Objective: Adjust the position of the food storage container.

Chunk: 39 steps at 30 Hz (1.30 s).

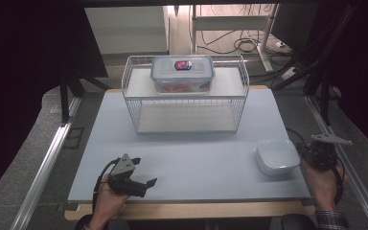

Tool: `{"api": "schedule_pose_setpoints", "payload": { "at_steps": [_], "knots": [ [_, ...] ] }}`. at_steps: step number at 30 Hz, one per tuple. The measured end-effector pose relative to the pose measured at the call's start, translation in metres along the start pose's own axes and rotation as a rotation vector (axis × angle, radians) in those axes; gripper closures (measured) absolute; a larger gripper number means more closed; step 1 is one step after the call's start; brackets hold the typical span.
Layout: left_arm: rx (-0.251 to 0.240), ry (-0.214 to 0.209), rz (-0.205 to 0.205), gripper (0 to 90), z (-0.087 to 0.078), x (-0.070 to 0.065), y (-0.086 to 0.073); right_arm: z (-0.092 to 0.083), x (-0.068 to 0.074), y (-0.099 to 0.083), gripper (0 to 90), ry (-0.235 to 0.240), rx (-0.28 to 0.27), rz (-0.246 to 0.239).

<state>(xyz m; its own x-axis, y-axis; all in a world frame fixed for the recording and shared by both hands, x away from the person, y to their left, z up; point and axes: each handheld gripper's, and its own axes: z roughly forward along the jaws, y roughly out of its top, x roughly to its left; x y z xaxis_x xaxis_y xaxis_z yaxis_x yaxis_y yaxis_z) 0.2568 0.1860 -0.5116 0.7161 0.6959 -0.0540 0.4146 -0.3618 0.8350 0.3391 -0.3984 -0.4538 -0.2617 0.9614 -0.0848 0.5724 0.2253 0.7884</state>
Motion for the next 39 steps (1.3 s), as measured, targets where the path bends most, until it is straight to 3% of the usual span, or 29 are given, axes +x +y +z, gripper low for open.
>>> {"api": "schedule_pose_setpoints", "payload": {
  "at_steps": [8, 14, 24, 32, 39],
  "knots": [
    [0.003, -0.002, 0.000, 4.0, 0.000, 0.000, 0.000, 0.011, -0.010, -0.008, 89.6, 0.005, 0.057, 0.027],
    [0.006, -0.004, 0.000, 4.2, 0.001, 0.000, 0.000, 0.012, -0.003, -0.008, 89.6, 0.048, 0.067, 0.027],
    [0.012, -0.007, 0.004, 4.2, 0.002, 0.000, 0.000, 0.016, 0.030, -0.003, 89.6, 0.170, 0.096, -0.013],
    [0.017, -0.009, 0.006, 4.2, 0.003, -0.001, 0.000, 0.018, 0.054, 0.000, 89.5, 0.237, 0.112, -0.053],
    [0.010, -0.011, -0.017, 4.5, 0.004, -0.001, 0.000, 0.020, 0.086, 0.003, 89.5, 0.309, 0.121, -0.107]
  ]
}}
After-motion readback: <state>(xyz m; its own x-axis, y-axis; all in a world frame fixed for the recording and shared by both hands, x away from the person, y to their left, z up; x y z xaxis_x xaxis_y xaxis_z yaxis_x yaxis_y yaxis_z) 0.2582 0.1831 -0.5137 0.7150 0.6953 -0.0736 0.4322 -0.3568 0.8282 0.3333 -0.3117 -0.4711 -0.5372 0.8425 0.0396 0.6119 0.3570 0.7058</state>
